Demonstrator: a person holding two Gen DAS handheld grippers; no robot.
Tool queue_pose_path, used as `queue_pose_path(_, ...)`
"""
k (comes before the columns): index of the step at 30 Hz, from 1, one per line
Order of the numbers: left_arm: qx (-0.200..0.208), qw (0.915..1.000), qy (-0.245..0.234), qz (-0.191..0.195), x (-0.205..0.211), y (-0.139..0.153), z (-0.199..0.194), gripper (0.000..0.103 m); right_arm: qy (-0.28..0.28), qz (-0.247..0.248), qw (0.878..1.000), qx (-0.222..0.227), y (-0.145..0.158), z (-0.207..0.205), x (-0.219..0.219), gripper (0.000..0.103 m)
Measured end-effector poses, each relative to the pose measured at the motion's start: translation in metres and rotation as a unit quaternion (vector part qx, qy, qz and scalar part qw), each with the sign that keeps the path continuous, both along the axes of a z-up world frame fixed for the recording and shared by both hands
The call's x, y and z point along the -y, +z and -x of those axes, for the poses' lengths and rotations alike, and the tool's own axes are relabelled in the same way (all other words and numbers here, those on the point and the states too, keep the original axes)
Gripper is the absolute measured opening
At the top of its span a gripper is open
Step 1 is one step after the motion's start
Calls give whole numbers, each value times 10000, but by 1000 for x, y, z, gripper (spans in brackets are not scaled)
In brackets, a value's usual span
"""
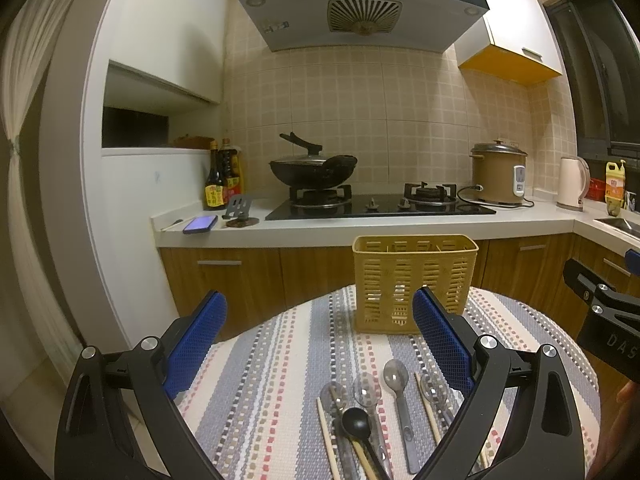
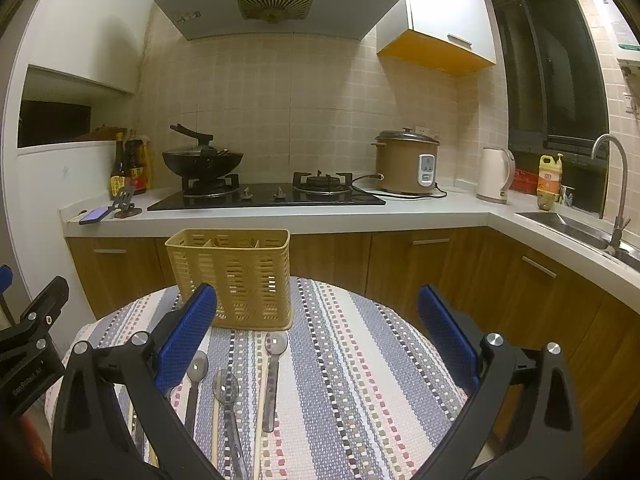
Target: Organize utensils
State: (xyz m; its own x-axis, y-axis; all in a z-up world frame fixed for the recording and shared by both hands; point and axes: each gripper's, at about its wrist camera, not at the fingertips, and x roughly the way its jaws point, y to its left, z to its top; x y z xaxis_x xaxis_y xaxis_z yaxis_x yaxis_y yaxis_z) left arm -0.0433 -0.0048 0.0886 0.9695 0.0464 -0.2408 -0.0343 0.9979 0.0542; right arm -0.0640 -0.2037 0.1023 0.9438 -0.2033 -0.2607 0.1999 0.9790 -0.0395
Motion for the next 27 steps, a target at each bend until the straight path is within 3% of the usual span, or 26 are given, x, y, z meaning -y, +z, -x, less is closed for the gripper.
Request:
queue_pose_path(4,-81,9999,31,-89,-5,-2,-4,91,13,23,9999,-165,-1,-8,-2,96)
queue_pose_path(9,-555,9976,31,409,-45,-5,-24,91,339,-176,9972,-647,-10,-29,1,95)
queue_pose_path(12,-955,9942,-178,458,-65,-13,-43,91,526,-360,9941,-873,-15,-42,5,84)
queue_pose_path(14,-1404,9869,-486,624,-74,-20,-59,86,687,-352,9904,-1150,-19,-56,3,76)
queue_pose_path(16,-2026,9715,-826,916,-85,-35,-81,77,814,-261,9858,-1443,-24,-70,-3,70)
queue_pose_path(18,-2567,9542,-1067,1104,-93,-52,-103,76,1025,-253,9773,-1834,-32,-88,-7,68)
queue_pose_path(21,-2981,9384,-1252,1222,-97,-70,-126,72,1206,-272,9640,-2355,-46,-114,-8,63)
queue_pose_path(22,-3280,9248,-1349,1379,-101,-82,-138,70,1247,-276,9593,-2518,-51,-121,-7,61)
queue_pose_path(25,-3739,9013,-1482,1608,-102,-104,-157,66,1345,-351,9447,-2971,-65,-145,-4,57)
queue_pose_path(27,-3904,8927,-1573,1610,-96,-115,-163,66,1331,-427,9349,-3263,-74,-162,1,57)
